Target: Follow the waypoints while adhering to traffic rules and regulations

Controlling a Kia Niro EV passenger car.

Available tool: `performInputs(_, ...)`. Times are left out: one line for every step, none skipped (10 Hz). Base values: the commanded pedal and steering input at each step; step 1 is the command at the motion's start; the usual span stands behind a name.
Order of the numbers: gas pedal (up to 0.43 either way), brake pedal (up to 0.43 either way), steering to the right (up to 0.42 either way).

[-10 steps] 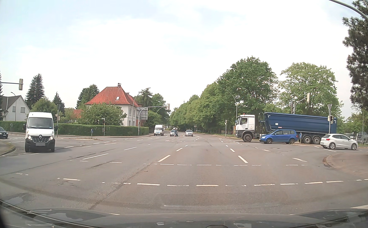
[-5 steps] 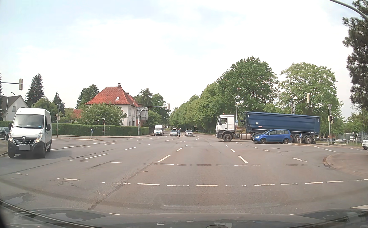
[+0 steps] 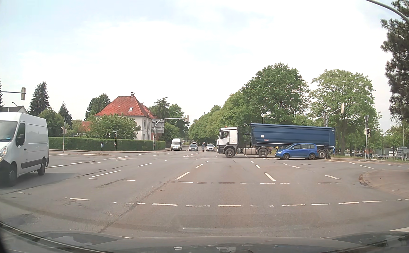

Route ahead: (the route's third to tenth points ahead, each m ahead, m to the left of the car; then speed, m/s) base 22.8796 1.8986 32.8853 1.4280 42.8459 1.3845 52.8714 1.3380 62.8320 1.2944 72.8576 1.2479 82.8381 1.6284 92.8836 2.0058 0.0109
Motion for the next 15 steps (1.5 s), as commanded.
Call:
performInputs(0.0, 0.0, -0.001)
performInputs(0.0, 0.0, -0.001)
performInputs(0.0, 0.0, 0.0)
performInputs(0.0, 0.0, 0.0)
performInputs(0.0, 0.0, 0.0)
performInputs(0.0, 0.0, 0.0)
performInputs(0.0, 0.0, 0.0)
performInputs(0.0, 0.0, 0.0)
performInputs(0.0, 0.0, 0.0)
performInputs(0.0, 0.0, 0.0)
performInputs(0.0, 0.0, 0.0)
performInputs(0.0, 0.0, 0.0)
performInputs(0.0, 0.0, 0.0)
performInputs(0.0, 0.0, 0.0)
performInputs(0.0, 0.0, 0.0)
